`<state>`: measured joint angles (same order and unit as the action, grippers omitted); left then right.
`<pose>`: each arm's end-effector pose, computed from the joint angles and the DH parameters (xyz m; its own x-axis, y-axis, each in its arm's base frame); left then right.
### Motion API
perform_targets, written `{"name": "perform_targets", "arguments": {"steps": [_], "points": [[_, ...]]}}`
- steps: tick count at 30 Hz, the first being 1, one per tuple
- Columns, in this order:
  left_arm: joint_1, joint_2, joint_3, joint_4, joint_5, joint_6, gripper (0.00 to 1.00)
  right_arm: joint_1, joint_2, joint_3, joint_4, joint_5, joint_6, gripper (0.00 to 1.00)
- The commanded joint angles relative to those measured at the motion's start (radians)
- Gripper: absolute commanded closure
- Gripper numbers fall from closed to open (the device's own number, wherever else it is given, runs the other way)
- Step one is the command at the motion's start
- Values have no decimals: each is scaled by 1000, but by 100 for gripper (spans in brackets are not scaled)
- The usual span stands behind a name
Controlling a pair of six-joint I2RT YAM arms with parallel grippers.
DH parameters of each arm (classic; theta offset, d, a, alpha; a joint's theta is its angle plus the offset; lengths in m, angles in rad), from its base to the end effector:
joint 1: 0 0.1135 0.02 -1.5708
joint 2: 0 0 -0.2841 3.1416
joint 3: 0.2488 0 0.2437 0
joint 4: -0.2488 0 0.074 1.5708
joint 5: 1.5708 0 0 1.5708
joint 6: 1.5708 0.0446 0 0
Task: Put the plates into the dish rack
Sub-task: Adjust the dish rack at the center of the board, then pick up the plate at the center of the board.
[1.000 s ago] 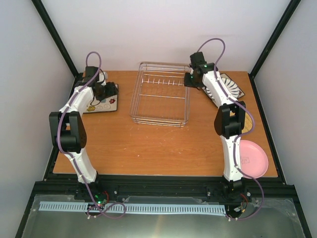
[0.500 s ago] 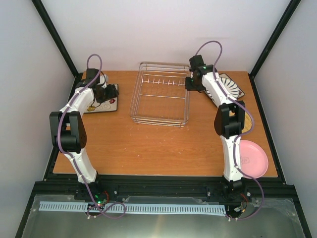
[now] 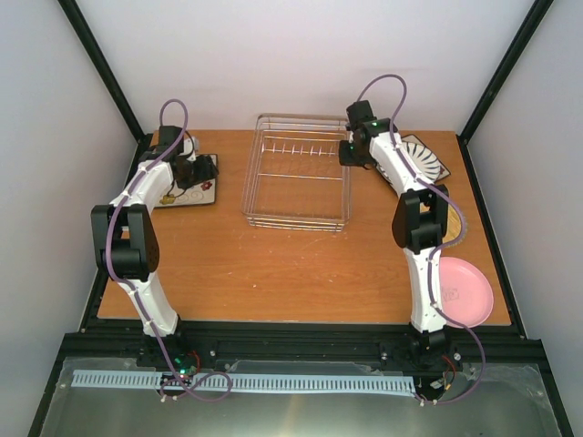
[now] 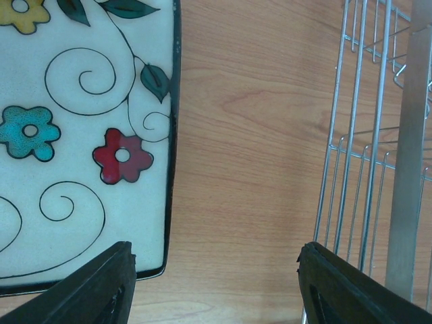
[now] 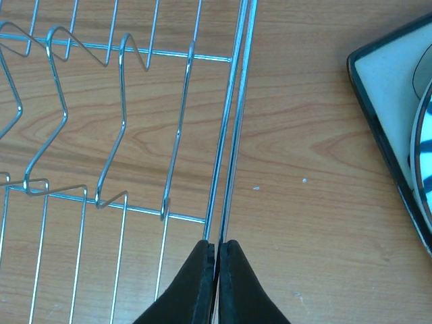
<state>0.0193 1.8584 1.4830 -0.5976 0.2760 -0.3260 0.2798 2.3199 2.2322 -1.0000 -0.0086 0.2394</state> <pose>0.4083 -0.0043 0.2585 -0.8261 -0.3241 -0.4610 -0.1370 0.9090 -0.3936 0.4892 0.1410 0.2556 -0.8932 -0.0099 -0.4495 -0.0702 0.9906 0.1175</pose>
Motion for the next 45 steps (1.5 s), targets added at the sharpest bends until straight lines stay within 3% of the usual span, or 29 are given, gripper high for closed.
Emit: {"name": "perform_targets", "arguments": {"steps": [1, 9, 13, 15, 18, 24, 26, 29, 35, 37, 40, 45], "points": [[-5, -31, 7, 16, -8, 14, 33, -4, 22, 51, -2, 19, -73, 97], [-4, -20, 10, 17, -8, 13, 33, -2, 33, 55, 3, 58, -148, 93], [-3, -20, 8, 16, -14, 13, 33, -4, 35, 62, 9, 66, -146, 79], [0, -19, 9, 12, -20, 10, 31, -5, 27, 65, 13, 55, -139, 67], [28, -22, 12, 7, -6, -4, 21, -11, -7, 49, 27, 35, -130, 59], [162, -24, 21, -4, 58, -17, 26, -28, -98, 24, 4, -24, -101, 51], [202, -22, 35, -21, 51, -10, 26, -30, -151, -15, 2, -39, -91, 44], [285, -25, 25, -23, 89, -39, 21, -29, -256, -115, 26, -42, -80, 23], [394, -66, -111, 33, 206, -154, 21, -34, -442, -236, 59, -65, -70, 12], [411, -47, -76, 14, 158, -124, 17, -34, -468, -241, 49, -118, -71, 5], [423, 45, 53, -76, 96, -18, 16, -34, -518, -302, 68, -266, -85, 2], [434, 217, 282, -201, 64, 102, 23, -52, -623, -495, 186, -385, -79, 0]]}}
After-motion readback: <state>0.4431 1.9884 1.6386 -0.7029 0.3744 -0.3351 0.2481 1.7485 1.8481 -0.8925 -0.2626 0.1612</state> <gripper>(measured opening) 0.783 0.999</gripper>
